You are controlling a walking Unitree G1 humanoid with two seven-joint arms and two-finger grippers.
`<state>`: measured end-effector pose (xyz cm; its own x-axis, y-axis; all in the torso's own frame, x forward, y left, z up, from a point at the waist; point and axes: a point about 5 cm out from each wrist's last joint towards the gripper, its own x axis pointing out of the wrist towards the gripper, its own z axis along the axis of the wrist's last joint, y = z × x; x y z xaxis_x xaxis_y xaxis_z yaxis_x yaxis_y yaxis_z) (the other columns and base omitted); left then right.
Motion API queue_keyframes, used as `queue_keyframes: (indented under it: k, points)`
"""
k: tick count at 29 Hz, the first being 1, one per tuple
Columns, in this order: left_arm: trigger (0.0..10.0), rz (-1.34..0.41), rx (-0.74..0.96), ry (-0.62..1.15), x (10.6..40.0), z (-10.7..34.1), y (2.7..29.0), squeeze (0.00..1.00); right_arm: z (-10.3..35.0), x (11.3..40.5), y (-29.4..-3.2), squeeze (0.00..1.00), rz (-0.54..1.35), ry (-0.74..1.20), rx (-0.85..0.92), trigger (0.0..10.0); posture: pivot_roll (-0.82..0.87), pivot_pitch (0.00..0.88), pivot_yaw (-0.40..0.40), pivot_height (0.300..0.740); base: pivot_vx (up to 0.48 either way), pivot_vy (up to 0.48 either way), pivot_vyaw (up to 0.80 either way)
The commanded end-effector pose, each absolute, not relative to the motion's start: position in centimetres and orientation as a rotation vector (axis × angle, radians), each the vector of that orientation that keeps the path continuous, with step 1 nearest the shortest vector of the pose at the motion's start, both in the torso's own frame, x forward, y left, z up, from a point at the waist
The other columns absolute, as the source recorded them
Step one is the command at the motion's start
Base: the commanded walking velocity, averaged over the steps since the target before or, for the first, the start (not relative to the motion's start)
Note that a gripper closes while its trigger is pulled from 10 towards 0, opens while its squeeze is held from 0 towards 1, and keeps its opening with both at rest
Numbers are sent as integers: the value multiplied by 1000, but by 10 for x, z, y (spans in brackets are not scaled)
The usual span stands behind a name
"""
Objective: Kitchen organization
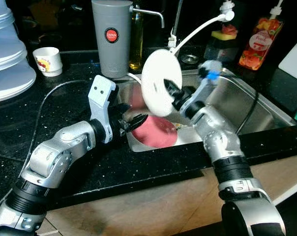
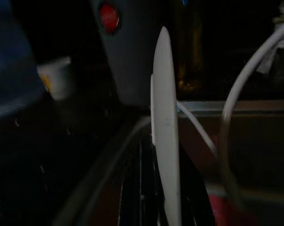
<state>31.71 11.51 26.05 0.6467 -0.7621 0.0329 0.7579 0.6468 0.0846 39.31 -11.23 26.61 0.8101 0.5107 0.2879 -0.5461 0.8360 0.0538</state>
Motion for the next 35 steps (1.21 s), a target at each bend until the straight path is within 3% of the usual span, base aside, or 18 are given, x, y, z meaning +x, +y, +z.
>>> queue_keyframes:
  k: [1,4,5,6,8,9,11,12,23,24,25,26,27,28,29,32,33,35]
  points:
    - [10000,-883,110,-66,317,261,114,0,270,394,-106,0,604,-284,64,0,-4,76,-5,740,0,0,0]
    - [10000,-899,149,-43,320,258,112,0,247,399,-97,0,666,-138,-108,0,-4,80,-6,740,0,0,0]
    - [10000,-897,169,-29,321,254,111,0,240,400,-96,0,690,-100,-157,549,-4,81,-6,740,0,0,0]
    - [10000,-880,194,-2,323,249,111,0,232,400,-95,0,720,-58,-209,2235,-1,84,-7,740,0,0,0]
    - [10000,-880,194,-2,323,249,111,0,232,400,-95,0,720,-58,-209,2235,-1,84,-7,740,0,0,0]
    - [10000,-873,198,11,324,245,110,0,229,400,-94,0,734,-42,-225,3961,1,85,-9,740,0,0,0]
    - [10000,-868,207,34,326,238,109,0,225,401,-92,0,751,-21,-241,4824,-2,85,-8,740,0,0,0]
    - [10000,-866,226,52,326,233,109,0,224,401,-91,0,755,-14,-259,9686,-7,87,-8,740,0,0,0]
    - [10000,-820,275,136,330,213,114,0,234,407,-98,0,743,-21,-282,10000,-8,91,-11,740,0,0,0]
    - [10000,-820,272,136,330,213,113,0,234,407,-97,59,747,-22,-283,10000,-10,91,-11,740,0,0,0]
    - [10000,-819,270,134,331,212,113,0,233,407,-97,231,750,-22,-283,10000,-11,91,-12,740,0,0,0]
    - [10000,-818,268,135,331,212,113,0,233,407,-96,318,754,-21,-283,10000,-11,91,-12,740,0,0,0]
    - [10000,-817,269,135,331,212,112,0,232,407,-96,725,759,-19,-283,10000,-10,92,-12,740,0,0,0]
    - [10000,-817,270,135,331,211,112,0,232,407,-95,910,763,-18,-283,10000,-10,92,-12,740,0,0,0]
    - [10000,-815,271,135,331,211,112,0,232,407,-95,1000,766,-16,-283,10000,-9,92,-13,740,0,0,0]
    - [10000,-792,269,116,334,215,114,0,231,407,-94,1000,765,-21,-299,10000,-9,90,-13,740,0,0,0]
    - [10000,-775,269,100,335,218,115,0,233,407,-94,361,759,-30,-300,10000,-9,90,-13,740,0,0,0]
    - [10000,-775,269,100,335,218,115,0,233,407,-94,361,759,-30,-300,10000,-9,90,-13,740,0,0,0]
